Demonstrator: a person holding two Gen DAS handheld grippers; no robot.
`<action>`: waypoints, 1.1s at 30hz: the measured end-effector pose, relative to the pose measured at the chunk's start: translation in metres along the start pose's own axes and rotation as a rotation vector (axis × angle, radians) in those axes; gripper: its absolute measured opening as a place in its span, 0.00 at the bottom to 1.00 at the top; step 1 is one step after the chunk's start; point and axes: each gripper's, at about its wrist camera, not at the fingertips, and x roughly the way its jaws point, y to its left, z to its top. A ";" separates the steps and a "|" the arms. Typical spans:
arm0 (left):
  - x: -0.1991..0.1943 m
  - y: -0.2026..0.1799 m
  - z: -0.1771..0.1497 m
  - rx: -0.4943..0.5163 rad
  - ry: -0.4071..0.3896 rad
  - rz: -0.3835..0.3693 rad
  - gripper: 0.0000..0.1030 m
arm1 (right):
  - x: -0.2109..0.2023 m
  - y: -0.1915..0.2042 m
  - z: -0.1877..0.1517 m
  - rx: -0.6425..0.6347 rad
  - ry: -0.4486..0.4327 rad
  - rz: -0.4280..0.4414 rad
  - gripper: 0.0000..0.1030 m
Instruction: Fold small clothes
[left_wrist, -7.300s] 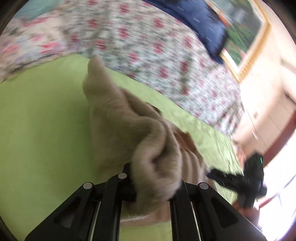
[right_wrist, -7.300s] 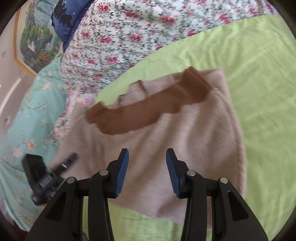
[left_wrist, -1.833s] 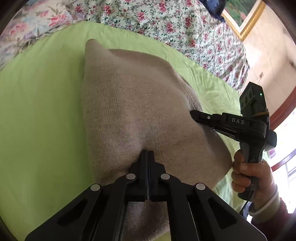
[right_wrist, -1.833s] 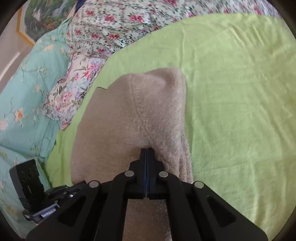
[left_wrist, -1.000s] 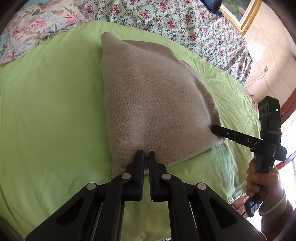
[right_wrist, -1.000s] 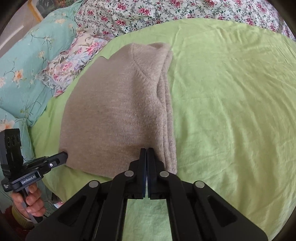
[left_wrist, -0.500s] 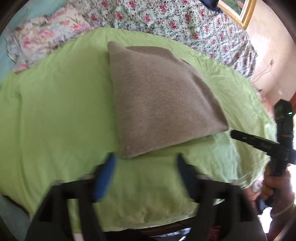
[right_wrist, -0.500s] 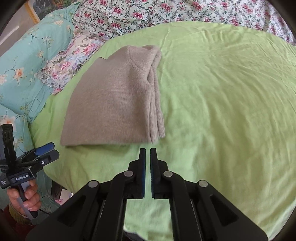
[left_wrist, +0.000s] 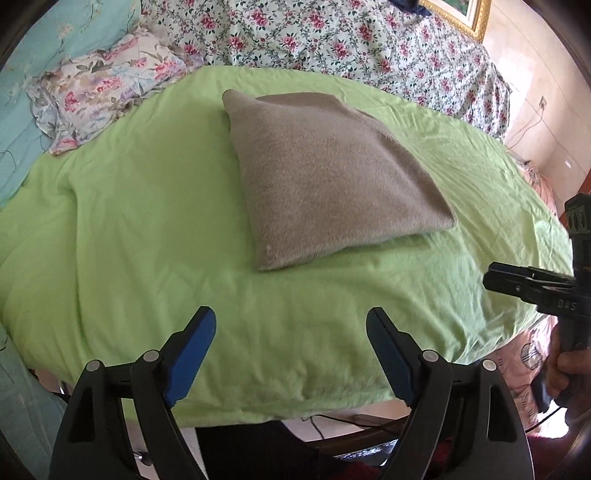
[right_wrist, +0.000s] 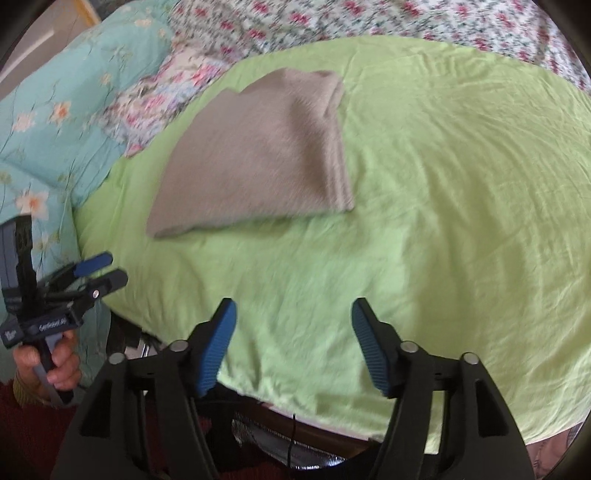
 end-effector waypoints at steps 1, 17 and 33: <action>0.000 0.000 -0.003 0.005 0.002 0.012 0.82 | 0.001 0.002 -0.002 -0.005 0.007 0.002 0.71; -0.044 0.001 0.039 0.060 -0.154 0.120 1.00 | -0.053 0.025 0.048 -0.116 -0.178 0.014 0.99; 0.010 0.001 0.042 0.029 -0.011 0.147 1.00 | 0.007 0.008 0.054 -0.092 -0.049 0.009 0.99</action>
